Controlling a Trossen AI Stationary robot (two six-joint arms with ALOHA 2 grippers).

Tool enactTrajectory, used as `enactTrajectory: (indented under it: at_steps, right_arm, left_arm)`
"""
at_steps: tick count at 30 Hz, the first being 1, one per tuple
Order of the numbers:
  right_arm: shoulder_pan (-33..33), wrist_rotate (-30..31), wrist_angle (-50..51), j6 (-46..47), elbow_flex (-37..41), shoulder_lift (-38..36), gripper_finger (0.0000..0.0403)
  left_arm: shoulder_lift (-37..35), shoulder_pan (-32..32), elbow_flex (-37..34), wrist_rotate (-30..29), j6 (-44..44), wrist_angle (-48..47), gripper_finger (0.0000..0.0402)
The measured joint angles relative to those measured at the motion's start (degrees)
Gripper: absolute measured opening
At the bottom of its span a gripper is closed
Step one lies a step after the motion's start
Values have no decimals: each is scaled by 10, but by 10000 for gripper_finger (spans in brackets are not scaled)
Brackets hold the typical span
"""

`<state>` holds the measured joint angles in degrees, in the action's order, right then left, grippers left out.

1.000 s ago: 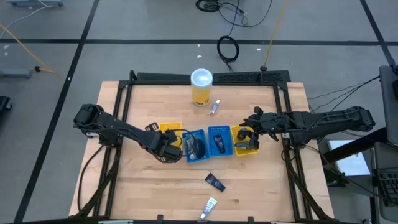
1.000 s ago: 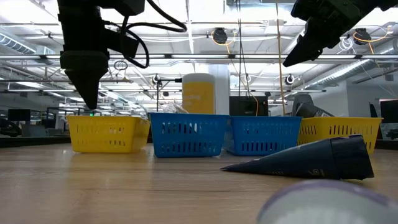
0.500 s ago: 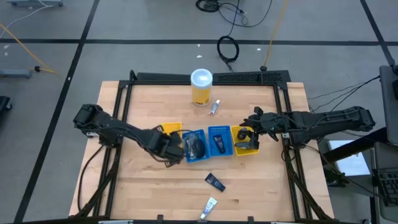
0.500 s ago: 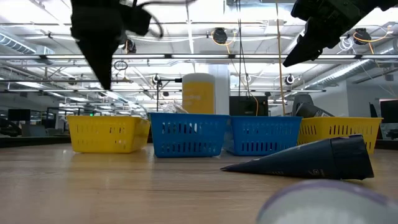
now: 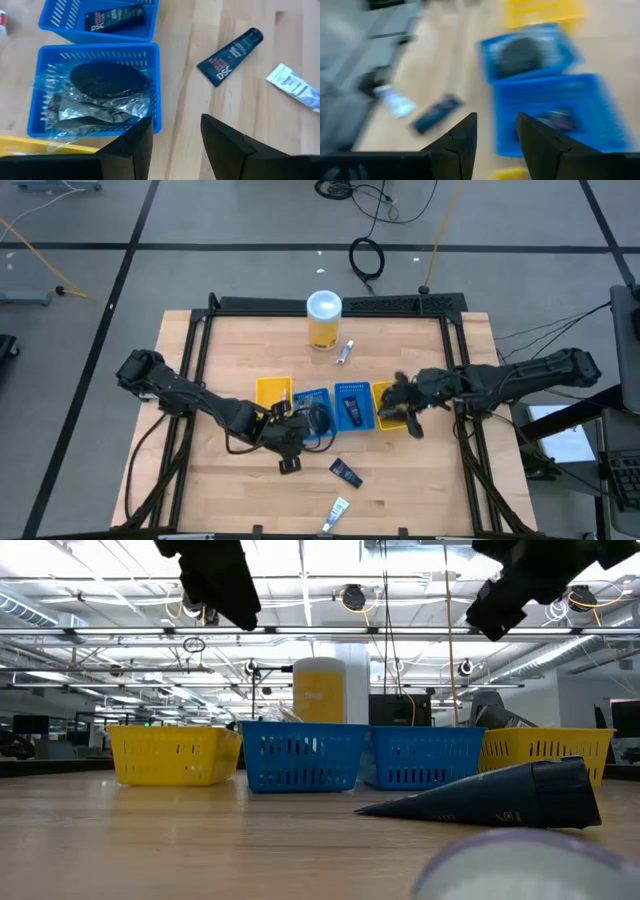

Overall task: Pick & Place Travel size toiletries
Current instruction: Put the blue shave cream into the right blue bin

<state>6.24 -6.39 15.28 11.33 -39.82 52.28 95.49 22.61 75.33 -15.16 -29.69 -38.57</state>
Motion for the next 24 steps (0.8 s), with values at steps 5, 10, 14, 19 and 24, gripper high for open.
enactTrajectory:
  at_steps: [5,10,14,19,24]
  right_arm:
    - [57,-42,-104,28,33,38,130]
    - [131,-36,-199,59,33,104,130]
    - [184,9,-214,78,34,159,130]
    - [232,63,-256,142,33,219,130]
    - [270,92,-274,182,6,287,130]
  left_arm:
    - [0,0,0,-21,0,-2,163]
    - [0,0,0,-47,0,-2,161]
    - [0,0,0,-49,2,-2,161]
    - [0,0,0,-49,8,-2,161]
    - [0,0,0,-62,9,-2,161]
